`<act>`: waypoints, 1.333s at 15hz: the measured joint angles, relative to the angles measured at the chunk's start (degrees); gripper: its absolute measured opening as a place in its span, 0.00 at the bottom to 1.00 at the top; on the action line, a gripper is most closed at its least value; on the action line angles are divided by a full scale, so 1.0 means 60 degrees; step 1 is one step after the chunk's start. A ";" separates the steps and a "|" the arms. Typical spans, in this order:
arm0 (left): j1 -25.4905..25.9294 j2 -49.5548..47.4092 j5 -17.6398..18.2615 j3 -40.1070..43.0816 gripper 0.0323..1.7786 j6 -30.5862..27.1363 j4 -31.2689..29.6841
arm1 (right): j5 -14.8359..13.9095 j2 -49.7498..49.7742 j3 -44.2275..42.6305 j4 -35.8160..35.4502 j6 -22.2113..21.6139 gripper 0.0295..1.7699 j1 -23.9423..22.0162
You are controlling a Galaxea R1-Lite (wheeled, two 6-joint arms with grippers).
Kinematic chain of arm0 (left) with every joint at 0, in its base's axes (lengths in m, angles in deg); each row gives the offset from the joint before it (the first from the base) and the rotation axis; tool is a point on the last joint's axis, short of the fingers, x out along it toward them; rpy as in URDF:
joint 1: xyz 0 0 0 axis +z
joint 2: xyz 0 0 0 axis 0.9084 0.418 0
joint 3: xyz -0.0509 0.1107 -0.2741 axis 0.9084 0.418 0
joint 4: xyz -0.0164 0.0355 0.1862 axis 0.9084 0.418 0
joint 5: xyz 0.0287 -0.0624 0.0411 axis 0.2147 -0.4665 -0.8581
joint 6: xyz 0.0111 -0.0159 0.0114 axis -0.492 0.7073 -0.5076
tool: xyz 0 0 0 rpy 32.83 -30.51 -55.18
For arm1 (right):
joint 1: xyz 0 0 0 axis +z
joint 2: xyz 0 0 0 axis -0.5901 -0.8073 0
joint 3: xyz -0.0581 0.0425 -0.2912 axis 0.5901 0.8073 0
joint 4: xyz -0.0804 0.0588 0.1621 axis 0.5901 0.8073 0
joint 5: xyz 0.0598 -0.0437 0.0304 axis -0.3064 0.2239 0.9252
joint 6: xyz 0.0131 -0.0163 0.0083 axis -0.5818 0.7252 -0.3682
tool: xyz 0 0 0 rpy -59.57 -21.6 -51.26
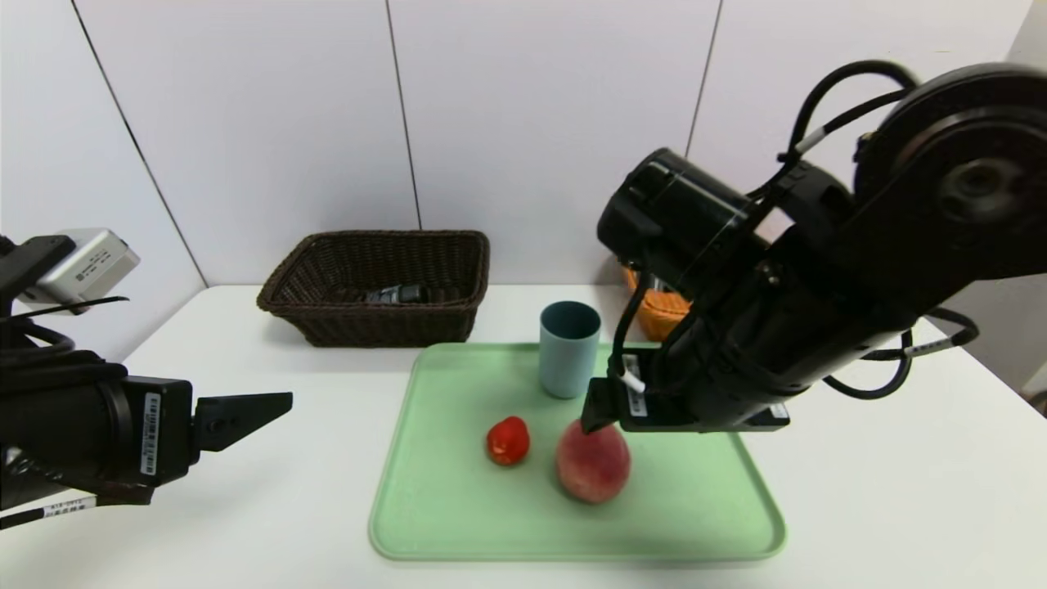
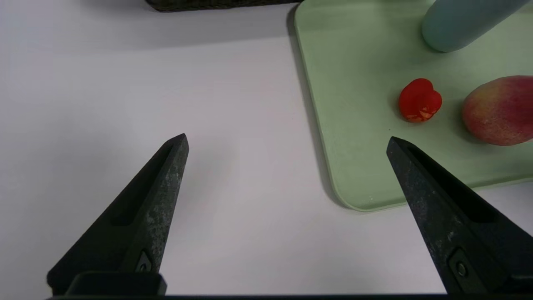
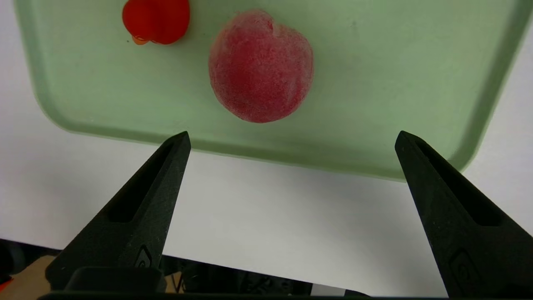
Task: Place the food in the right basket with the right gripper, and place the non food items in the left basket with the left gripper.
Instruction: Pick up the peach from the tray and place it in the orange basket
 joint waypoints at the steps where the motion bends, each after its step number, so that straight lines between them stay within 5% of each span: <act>1: -0.0043 0.0004 0.0020 0.0000 0.95 -0.0018 -0.0102 | 0.0000 -0.0230 0.0000 -0.0161 -0.0028 0.96 0.0000; 20: -0.0238 0.0191 0.0020 0.0010 0.95 -0.0018 -0.0156 | 0.0087 -0.2259 -0.0553 -0.0788 -0.0142 0.96 0.0004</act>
